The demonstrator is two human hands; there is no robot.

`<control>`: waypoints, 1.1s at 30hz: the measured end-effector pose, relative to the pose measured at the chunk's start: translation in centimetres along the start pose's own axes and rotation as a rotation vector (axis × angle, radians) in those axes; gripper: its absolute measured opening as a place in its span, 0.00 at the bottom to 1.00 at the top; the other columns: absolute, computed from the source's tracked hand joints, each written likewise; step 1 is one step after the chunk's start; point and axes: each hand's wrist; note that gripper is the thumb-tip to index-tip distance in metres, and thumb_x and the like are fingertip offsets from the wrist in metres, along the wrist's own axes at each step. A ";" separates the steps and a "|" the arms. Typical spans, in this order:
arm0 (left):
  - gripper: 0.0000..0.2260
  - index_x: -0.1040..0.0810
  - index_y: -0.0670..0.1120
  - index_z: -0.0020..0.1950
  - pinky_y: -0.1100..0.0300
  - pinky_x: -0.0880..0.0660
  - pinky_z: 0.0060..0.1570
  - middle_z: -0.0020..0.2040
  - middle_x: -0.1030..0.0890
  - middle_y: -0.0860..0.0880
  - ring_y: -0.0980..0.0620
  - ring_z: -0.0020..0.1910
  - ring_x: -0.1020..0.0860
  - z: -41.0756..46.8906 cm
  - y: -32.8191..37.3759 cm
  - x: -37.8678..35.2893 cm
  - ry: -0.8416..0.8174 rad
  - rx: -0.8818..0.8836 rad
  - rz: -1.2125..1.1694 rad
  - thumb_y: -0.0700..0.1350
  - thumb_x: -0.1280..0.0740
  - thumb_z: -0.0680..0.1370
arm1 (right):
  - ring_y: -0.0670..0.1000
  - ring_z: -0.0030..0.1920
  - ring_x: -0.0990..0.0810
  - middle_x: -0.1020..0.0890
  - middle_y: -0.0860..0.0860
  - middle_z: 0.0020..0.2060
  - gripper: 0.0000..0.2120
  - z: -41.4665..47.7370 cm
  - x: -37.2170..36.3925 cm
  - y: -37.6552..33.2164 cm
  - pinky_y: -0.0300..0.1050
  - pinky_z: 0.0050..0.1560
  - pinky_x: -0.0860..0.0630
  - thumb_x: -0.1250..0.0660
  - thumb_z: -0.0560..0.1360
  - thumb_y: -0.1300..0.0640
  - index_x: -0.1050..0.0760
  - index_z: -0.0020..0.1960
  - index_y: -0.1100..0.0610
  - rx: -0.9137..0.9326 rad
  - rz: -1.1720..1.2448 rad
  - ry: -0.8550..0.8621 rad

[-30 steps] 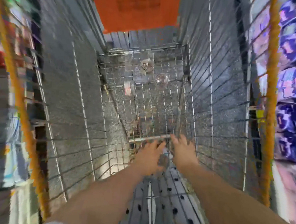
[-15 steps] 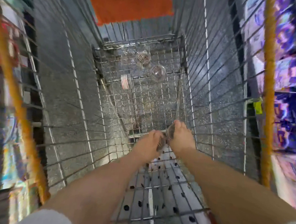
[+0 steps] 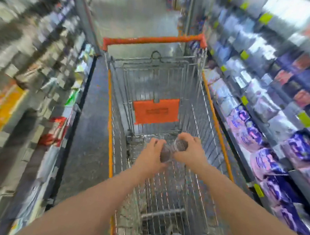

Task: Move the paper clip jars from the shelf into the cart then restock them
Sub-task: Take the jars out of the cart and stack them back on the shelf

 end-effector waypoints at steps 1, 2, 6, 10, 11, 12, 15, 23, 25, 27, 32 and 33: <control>0.31 0.38 0.45 0.70 0.60 0.32 0.54 0.63 0.36 0.47 0.48 0.59 0.29 -0.4 0.7 1.9 0.038 -0.009 -0.001 0.52 0.30 0.72 | 0.53 0.53 0.27 0.34 0.52 0.56 0.30 -0.2 1.1 -1.4 0.45 0.57 0.29 0.26 0.64 0.57 0.31 0.64 0.47 0.038 0.011 -0.006; 0.31 0.38 0.46 0.70 0.61 0.33 0.55 0.64 0.36 0.48 0.48 0.60 0.30 -0.8 1.4 3.7 0.078 -0.014 0.003 0.53 0.30 0.72 | 0.53 0.54 0.28 0.35 0.51 0.56 0.32 -0.4 2.3 -2.9 0.44 0.57 0.30 0.25 0.63 0.56 0.32 0.65 0.47 0.086 0.022 -0.019; 0.31 0.38 0.50 0.68 0.65 0.33 0.51 0.61 0.33 0.52 0.53 0.56 0.28 -2.9 3.9 10.3 0.255 -0.031 -0.058 0.54 0.28 0.70 | 0.50 0.60 0.29 0.31 0.49 0.60 0.37 -1.6 6.2 -8.2 0.44 0.61 0.32 0.24 0.64 0.51 0.35 0.69 0.48 0.292 0.052 -0.079; 0.28 0.35 0.58 0.58 0.69 0.28 0.41 0.49 0.24 0.62 0.62 0.47 0.23 -6.0 6.0 15.7 0.428 0.037 -0.204 0.58 0.24 0.64 | 0.45 0.57 0.24 0.24 0.45 0.59 0.38 -2.7 8.9 -13.0 0.39 0.57 0.28 0.22 0.64 0.57 0.36 0.68 0.47 0.435 0.148 -0.132; 0.27 0.35 0.59 0.57 0.70 0.29 0.40 0.48 0.24 0.61 0.62 0.46 0.23 -7.0 6.5 16.9 0.456 0.056 -0.226 0.57 0.24 0.65 | 0.40 0.53 0.23 0.23 0.43 0.56 0.36 -3.0 9.5 -14.1 0.33 0.52 0.27 0.22 0.64 0.59 0.35 0.66 0.46 0.474 0.187 -0.155; 0.26 0.35 0.60 0.57 0.69 0.29 0.40 0.48 0.23 0.60 0.60 0.46 0.23 -8.0 6.9 18.0 0.489 0.070 -0.234 0.56 0.25 0.65 | 0.35 0.47 0.22 0.22 0.42 0.53 0.33 -3.5 10.0 -15.3 0.27 0.46 0.28 0.23 0.65 0.62 0.34 0.64 0.46 0.510 0.241 -0.183; 0.25 0.35 0.63 0.55 0.74 0.32 0.41 0.51 0.25 0.62 0.65 0.48 0.25 -11.7 7.4 20.5 0.641 0.118 -0.238 0.51 0.25 0.66 | 0.33 0.39 0.21 0.19 0.46 0.49 0.28 -4.9 10.4 -18.9 0.27 0.38 0.28 0.25 0.66 0.67 0.29 0.60 0.48 0.574 0.426 -0.323; 0.22 0.30 0.60 0.55 0.77 0.30 0.38 0.47 0.23 0.64 0.71 0.42 0.24 -25.7 7.2 25.9 1.006 0.314 -0.328 0.45 0.25 0.68 | 0.44 0.48 0.19 0.18 0.45 0.50 0.28 -11.3 4.6 -30.1 0.41 0.49 0.23 0.25 0.56 0.46 0.29 0.54 0.37 0.873 0.512 -0.639; 0.23 0.30 0.62 0.55 0.73 0.28 0.43 0.49 0.22 0.61 0.67 0.45 0.24 -30.0 6.6 27.1 1.085 0.374 -0.310 0.48 0.24 0.66 | 0.47 0.45 0.19 0.19 0.44 0.50 0.25 -13.8 2.1 -33.1 0.50 0.52 0.24 0.27 0.57 0.44 0.29 0.52 0.38 0.932 0.481 -0.687; 0.24 0.30 0.64 0.54 0.65 0.25 0.45 0.50 0.21 0.57 0.60 0.45 0.22 -34.4 5.8 28.4 1.169 0.443 -0.274 0.53 0.24 0.64 | 0.46 0.47 0.20 0.19 0.41 0.47 0.24 -16.6 -0.5 -36.0 0.51 0.54 0.25 0.27 0.55 0.39 0.29 0.50 0.36 0.985 0.488 -0.734; 0.23 0.29 0.58 0.57 0.55 0.22 0.51 0.52 0.20 0.51 0.52 0.48 0.20 -46.3 3.0 31.5 1.284 0.556 -0.187 0.46 0.24 0.67 | 0.45 0.52 0.21 0.19 0.43 0.51 0.24 -24.7 -8.5 -43.3 0.50 0.58 0.25 0.26 0.60 0.42 0.30 0.53 0.35 1.091 0.567 -0.900; 0.23 0.28 0.58 0.56 0.53 0.22 0.52 0.50 0.19 0.51 0.52 0.47 0.20 -48.5 2.4 32.2 1.301 0.571 -0.192 0.46 0.24 0.66 | 0.46 0.52 0.21 0.20 0.45 0.51 0.23 -26.4 -10.2 -44.7 0.49 0.58 0.25 0.26 0.63 0.45 0.30 0.54 0.36 1.095 0.585 -0.925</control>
Point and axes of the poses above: each hand's wrist, its own z-axis towards the middle knuckle, its own x-axis out of the back of the hand, y = z × x
